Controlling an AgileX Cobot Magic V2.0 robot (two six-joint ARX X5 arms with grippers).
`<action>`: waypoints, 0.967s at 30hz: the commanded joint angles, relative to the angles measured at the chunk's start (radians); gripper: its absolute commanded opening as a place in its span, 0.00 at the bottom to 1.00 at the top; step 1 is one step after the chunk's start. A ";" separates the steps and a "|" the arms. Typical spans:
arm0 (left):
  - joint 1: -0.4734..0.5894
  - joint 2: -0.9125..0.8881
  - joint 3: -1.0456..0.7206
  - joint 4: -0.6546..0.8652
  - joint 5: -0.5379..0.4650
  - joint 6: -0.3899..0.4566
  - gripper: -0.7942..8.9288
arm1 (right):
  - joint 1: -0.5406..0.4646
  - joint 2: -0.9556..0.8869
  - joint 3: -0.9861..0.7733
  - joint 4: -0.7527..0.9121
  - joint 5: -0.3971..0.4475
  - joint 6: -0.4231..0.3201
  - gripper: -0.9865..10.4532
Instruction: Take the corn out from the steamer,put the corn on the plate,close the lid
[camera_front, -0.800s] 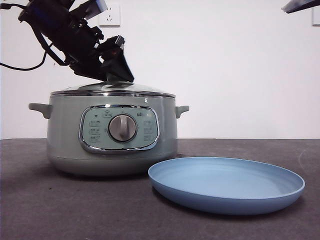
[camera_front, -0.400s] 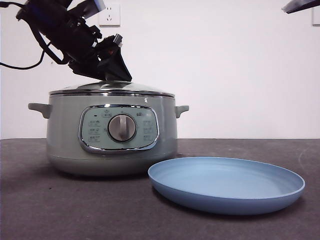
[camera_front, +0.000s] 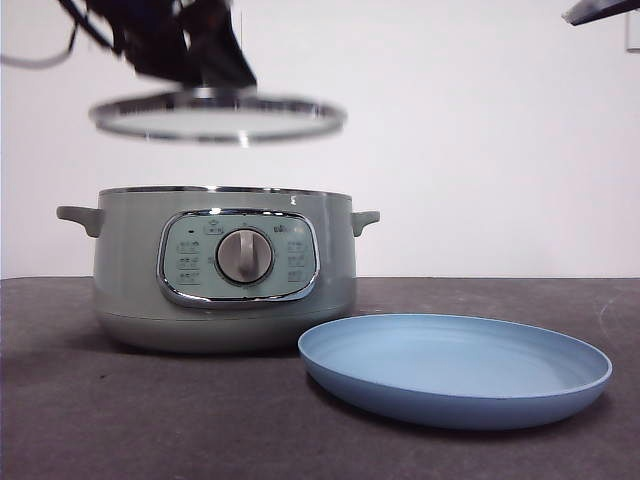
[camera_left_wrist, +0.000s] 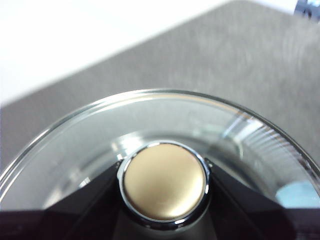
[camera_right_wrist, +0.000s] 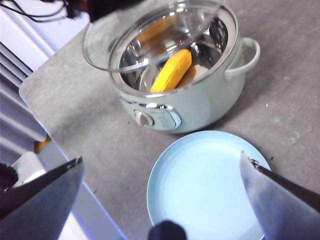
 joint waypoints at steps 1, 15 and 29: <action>0.002 -0.064 0.051 -0.020 0.013 -0.003 0.07 | 0.003 0.007 0.003 0.057 0.020 0.052 0.64; 0.046 -0.517 0.060 -0.323 0.005 -0.023 0.07 | 0.291 0.322 0.062 0.424 0.206 0.288 0.64; 0.049 -0.761 0.060 -0.536 -0.046 -0.053 0.07 | 0.520 0.962 0.740 0.165 0.515 0.256 0.64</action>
